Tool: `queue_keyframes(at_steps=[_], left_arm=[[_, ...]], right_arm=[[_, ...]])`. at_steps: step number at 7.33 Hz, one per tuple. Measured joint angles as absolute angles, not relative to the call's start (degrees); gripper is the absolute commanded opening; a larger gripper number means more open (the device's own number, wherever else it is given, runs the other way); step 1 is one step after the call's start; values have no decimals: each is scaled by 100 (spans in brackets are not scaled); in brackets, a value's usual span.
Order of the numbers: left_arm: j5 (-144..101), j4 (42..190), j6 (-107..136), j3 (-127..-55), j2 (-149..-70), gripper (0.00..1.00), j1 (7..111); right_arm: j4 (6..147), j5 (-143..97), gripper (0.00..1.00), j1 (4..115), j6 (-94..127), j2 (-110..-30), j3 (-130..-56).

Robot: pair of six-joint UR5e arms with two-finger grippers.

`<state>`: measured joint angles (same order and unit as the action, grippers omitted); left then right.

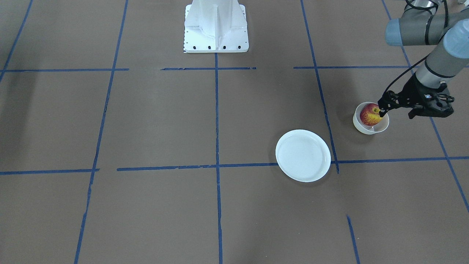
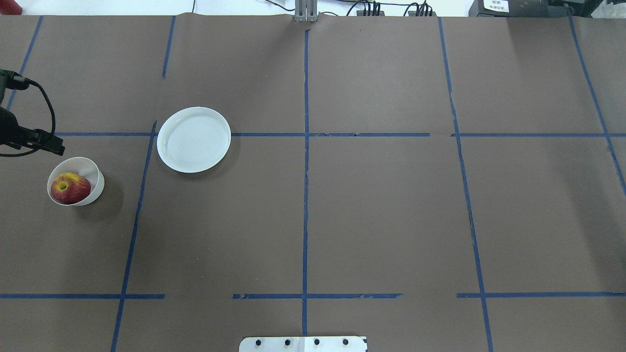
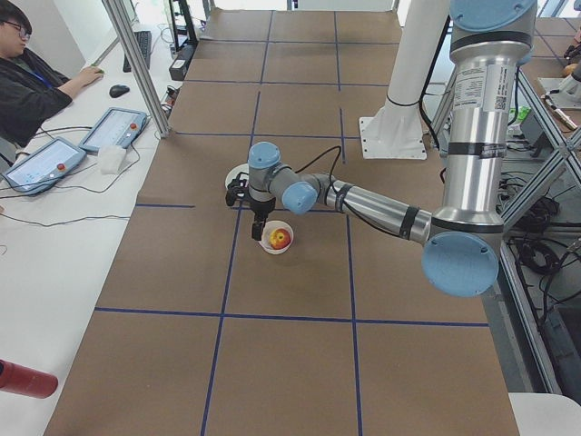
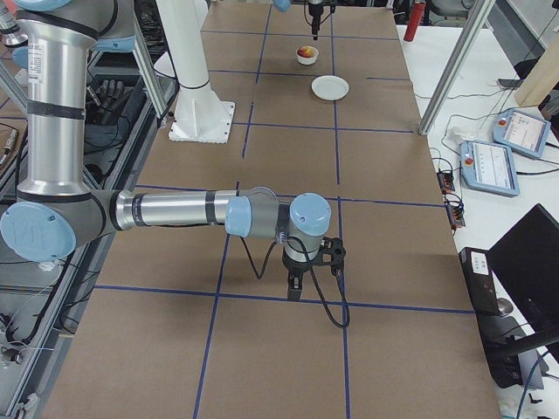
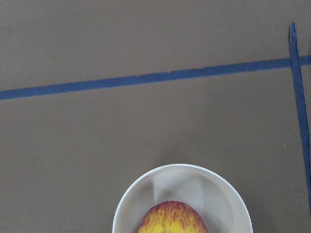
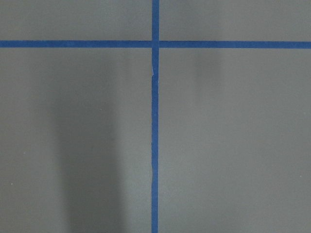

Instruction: Move apple from plate to bowl

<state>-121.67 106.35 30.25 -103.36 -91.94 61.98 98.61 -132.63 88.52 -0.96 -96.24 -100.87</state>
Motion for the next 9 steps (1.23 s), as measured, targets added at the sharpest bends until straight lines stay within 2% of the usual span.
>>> queue_keyframes(at_steps=[2,6,9], left_arm=[[-12206,10518,1445,-10198,-9178,100,7015],[-13576,10296,-822,-8773,-8951,100,9046],[-13671,9606,-867,-8688,-8964,100,9375]], right_arm=[[9861,-13263,100,8856,-96,-9624,-10085],[9864,-13263,100,8851,-89,-9624,-10082],[9862,-13263,100,8851,-96,-9624,-10081]])
